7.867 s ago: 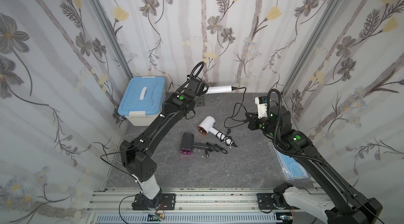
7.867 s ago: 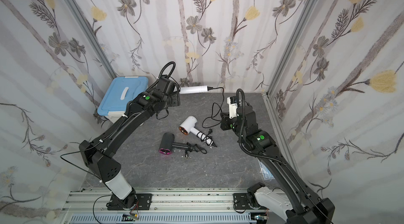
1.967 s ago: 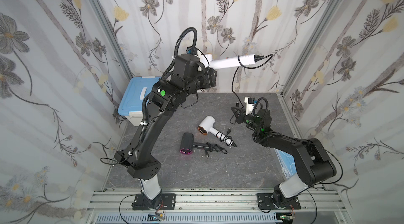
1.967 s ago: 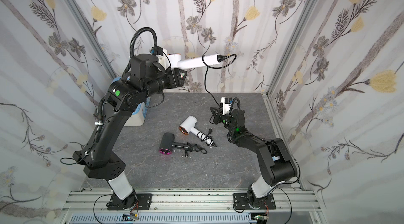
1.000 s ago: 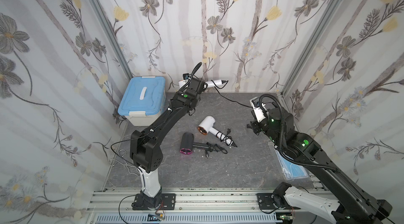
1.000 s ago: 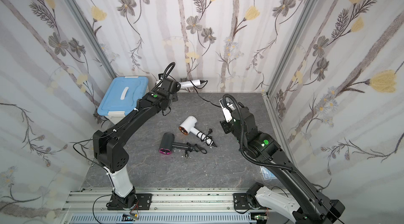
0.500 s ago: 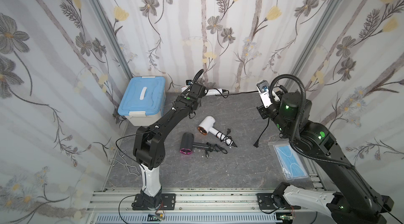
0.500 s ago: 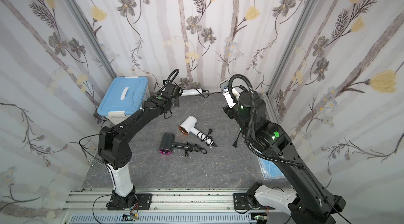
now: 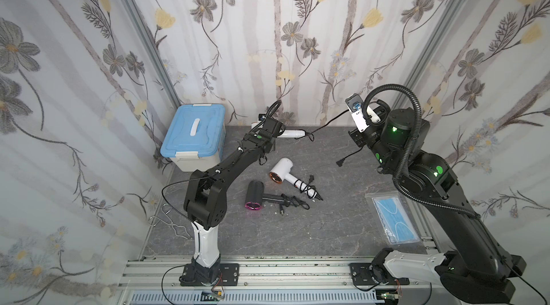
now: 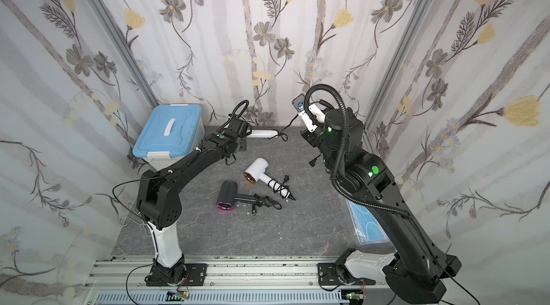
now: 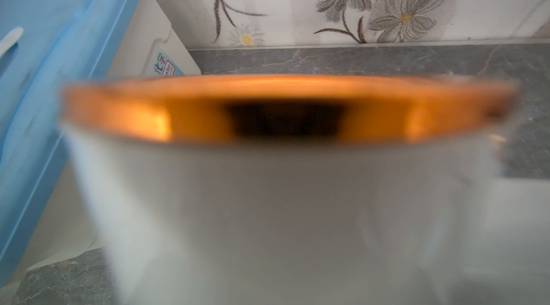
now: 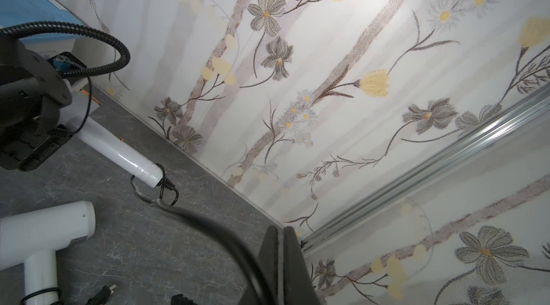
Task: Wrap the cord around the hair dryer
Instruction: Wrap the power cord around the hair dryer.
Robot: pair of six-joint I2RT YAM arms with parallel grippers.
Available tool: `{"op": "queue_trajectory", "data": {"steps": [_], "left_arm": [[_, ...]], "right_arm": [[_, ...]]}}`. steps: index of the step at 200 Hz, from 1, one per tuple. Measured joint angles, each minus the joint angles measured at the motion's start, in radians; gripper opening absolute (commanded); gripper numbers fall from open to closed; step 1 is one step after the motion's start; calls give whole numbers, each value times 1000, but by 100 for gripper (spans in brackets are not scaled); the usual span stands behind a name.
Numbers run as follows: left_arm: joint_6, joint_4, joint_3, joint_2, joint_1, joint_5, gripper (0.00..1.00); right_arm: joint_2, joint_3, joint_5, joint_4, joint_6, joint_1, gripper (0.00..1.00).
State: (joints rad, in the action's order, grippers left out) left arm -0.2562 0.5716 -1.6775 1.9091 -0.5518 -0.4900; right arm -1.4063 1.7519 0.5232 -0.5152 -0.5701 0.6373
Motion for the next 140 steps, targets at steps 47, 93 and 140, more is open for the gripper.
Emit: {"op": "queue_trajectory", "data": {"steps": [47,93,140], "left_arm": [[182,-5,118,-104,-59,116,0],[284,-19,267,-250,-75,320,0],[250,-100,393,-470,-52,611,0]], "right_arm": [[-163,209,-85,36,-61,-127,0],[-333,373,-180,32,-82,-195,0],[-401,346,-275,21,-18,-278,0]]}}
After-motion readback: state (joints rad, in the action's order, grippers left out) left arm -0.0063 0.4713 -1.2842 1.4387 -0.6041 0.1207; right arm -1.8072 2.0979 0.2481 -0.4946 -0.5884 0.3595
